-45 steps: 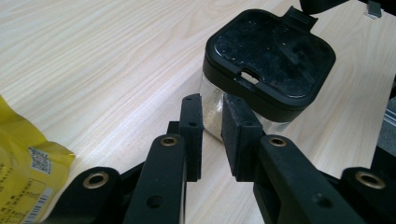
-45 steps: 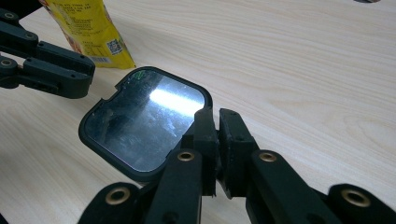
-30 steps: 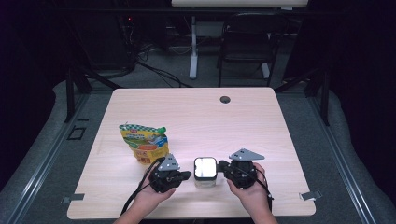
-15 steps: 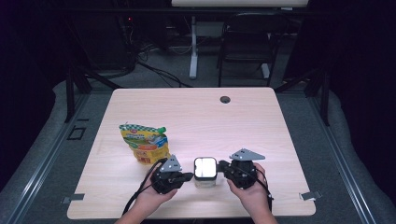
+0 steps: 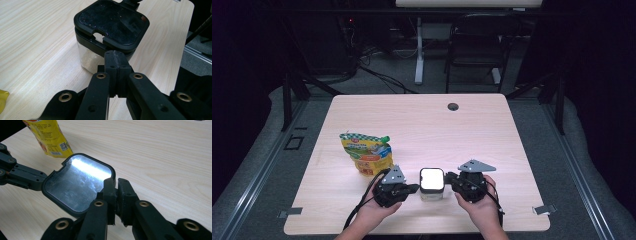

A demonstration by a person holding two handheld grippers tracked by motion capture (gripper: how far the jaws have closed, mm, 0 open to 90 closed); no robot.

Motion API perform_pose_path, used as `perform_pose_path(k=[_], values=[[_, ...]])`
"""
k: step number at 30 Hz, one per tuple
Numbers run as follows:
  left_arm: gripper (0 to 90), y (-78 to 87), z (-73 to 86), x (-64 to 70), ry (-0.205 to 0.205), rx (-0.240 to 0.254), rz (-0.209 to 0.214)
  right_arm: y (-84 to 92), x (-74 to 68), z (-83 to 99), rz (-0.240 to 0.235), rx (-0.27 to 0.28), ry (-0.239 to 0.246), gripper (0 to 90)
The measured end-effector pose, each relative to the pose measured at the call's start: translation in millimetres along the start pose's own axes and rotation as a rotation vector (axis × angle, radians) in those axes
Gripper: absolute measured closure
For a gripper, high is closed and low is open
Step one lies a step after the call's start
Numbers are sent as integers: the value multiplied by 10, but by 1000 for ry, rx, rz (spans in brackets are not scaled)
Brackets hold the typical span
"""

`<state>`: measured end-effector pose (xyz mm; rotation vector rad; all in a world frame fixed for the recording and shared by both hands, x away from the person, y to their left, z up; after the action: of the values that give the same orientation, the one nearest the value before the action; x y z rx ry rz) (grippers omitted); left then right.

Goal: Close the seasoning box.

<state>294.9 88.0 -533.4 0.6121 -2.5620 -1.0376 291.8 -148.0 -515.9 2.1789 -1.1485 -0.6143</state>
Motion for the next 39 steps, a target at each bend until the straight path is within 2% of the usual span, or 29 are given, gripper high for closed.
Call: perform_pose_path(k=[6, 11, 14, 22, 27, 33, 39], values=[[897, 20, -19, -1, -5, 12, -2, 1, -2, 12, 1, 5, 5, 792], [896, 38, -42, 0, -7, 24, -3, 17, -30, 16, 5, 2, 24, 775], [895, 56, -62, -3, -8, 26, -1, 40, -53, 24, 6, 15, 26, 763], [888, 84, -112, -4, -13, 37, -4, 93, -73, 56, 3, 9, 35, 746], [888, 86, -133, -9, -14, 36, -1, 133, -103, 72, -8, 10, 38, 722], [887, 95, -163, -6, -18, 40, 0, 152, -155, 95, -44, 9, 53, 666], [887, 90, -174, -4, -19, 48, -4, 146, -218, 107, -62, -6, 99, 582]])
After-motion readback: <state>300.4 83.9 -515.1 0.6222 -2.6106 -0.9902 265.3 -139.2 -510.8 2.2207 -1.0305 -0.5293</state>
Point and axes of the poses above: each handheld gripper's, and its own axes: y roughly backward along the jaws, z roughly out of its underside, x roughly to its right, the point moved 2 cm from there along -y, roughly forward along the jaws, and after that the axes turned 6 degrees about -x, right-handed, at the moved point
